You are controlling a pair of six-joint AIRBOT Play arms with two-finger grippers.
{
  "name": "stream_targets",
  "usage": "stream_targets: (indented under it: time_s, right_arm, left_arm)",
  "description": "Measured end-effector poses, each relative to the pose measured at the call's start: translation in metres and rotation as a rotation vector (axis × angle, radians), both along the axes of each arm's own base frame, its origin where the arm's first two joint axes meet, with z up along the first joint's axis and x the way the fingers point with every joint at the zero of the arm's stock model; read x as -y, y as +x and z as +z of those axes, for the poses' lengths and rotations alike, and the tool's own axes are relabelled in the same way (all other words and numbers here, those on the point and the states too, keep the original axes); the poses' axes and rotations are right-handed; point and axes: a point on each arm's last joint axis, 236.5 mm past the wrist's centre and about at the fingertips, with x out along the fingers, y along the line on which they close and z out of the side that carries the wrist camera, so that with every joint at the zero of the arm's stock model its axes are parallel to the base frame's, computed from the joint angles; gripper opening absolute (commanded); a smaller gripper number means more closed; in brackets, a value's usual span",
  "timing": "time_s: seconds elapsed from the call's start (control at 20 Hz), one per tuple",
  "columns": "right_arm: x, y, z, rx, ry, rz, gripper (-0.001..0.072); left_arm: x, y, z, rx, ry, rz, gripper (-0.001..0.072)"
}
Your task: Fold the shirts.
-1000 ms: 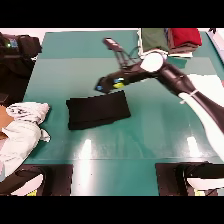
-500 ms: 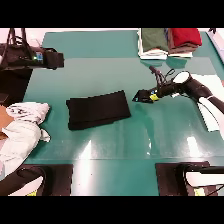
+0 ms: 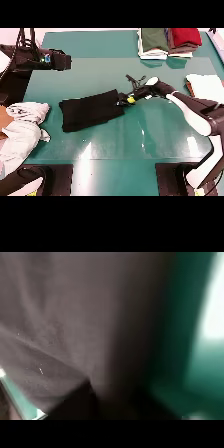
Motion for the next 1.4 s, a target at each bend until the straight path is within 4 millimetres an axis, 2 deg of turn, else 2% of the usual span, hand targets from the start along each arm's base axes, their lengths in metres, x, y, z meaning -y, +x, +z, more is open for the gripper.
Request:
stream_targets:
  time_s: [0.1,0.2,0.25,0.35,0.5,0.65,0.8,1.0,1.1,1.2,1.3,1.4]
  right_arm:
    - [-0.018,0.013,0.007,0.050,0.022,0.006,0.0017]
    - [-0.021,0.031,0.025,0.112,0.040,-0.004,0.0017]
    - [-0.014,0.044,0.036,0.151,0.038,-0.021,0.0018]
    - [0.018,0.071,0.061,0.237,0.012,-0.068,0.0018]
    - [0.104,0.105,0.097,0.342,-0.083,-0.158,0.0018]
    - [0.221,0.125,0.128,0.414,-0.220,-0.308,0.0018]
    - [0.339,0.128,0.152,0.450,-0.325,-0.509,0.0018]
    - [0.459,0.114,0.171,0.466,-0.392,-0.756,0.0018]
    - [0.498,0.109,0.181,0.486,-0.389,-0.863,0.0017]
    - [0.523,0.108,0.197,0.524,-0.379,-0.939,0.0018]
    - [0.546,0.111,0.224,0.594,-0.390,-1.001,0.0018]
    - [0.558,0.115,0.257,0.677,-0.397,-1.032,0.0018]
  left_arm:
    - [0.008,-0.001,-0.003,-0.012,-0.013,-0.017,0.0028]
    - [0.026,-0.006,-0.011,-0.034,-0.015,-0.057,0.0028]
    - [0.037,-0.009,-0.016,-0.046,-0.014,-0.082,0.0028]
    - [0.060,-0.016,-0.026,-0.069,-0.008,-0.134,0.0028]
    - [0.088,-0.024,-0.037,-0.083,-0.003,-0.193,0.0028]
    - [0.102,-0.026,-0.038,-0.077,-0.016,-0.216,0.0028]
    - [0.108,-0.026,-0.037,-0.072,-0.033,-0.216,0.0028]
    - [0.111,-0.025,-0.035,-0.075,-0.053,-0.207,0.0028]
    - [0.111,-0.025,-0.036,-0.079,-0.059,-0.203,0.0028]
    - [0.112,-0.025,-0.036,-0.082,-0.063,-0.200,0.0028]
    - [0.112,-0.025,-0.036,-0.085,-0.065,-0.198,0.0029]
    - [0.112,-0.025,-0.038,-0.089,-0.066,-0.195,0.0028]
